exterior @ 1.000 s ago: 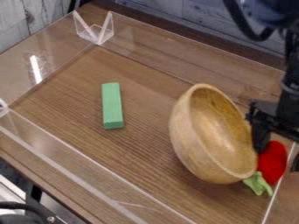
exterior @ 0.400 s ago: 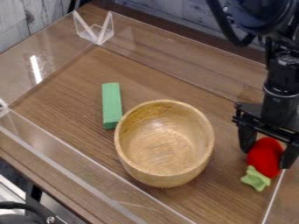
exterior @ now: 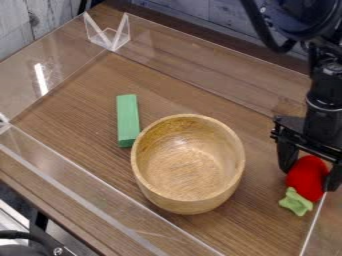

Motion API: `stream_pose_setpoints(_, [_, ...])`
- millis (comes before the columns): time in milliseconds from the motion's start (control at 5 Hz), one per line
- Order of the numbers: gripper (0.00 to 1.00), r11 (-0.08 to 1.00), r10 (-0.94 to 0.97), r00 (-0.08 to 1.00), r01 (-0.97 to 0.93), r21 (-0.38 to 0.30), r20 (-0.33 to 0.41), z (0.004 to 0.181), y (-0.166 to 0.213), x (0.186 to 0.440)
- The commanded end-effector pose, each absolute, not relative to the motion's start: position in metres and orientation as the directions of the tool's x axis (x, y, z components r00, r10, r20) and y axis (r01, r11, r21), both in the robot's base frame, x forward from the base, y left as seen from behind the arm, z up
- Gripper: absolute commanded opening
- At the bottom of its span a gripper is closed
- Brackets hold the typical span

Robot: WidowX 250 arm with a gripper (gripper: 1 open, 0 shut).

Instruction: Move the red object to the left side of the table

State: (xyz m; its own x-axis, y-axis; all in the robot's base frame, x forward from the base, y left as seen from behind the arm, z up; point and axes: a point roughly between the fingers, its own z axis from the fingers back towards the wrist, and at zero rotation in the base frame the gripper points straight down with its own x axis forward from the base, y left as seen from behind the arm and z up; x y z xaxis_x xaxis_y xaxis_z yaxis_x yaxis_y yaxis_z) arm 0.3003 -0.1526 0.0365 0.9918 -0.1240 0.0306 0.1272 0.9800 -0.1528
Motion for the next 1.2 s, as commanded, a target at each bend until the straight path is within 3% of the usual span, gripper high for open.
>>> stream_pose_setpoints(0, [1.00,0.964,-0.196,0.976,0.210,-0.163,0.096,0.052,-0.159,0.309])
stream_pose_setpoints(400, [1.00,0.937,-0.297,0.947,0.313,-0.156,0.121,0.056,-0.159,0.303])
stream_pose_setpoints(800, [1.00,0.949,-0.257,0.955,0.278,-0.147,0.150,0.061,-0.156,0.291])
stream_pose_setpoints(1000, [0.00,0.959,-0.222,0.961,0.245,-0.143,0.164,0.063,-0.157,0.292])
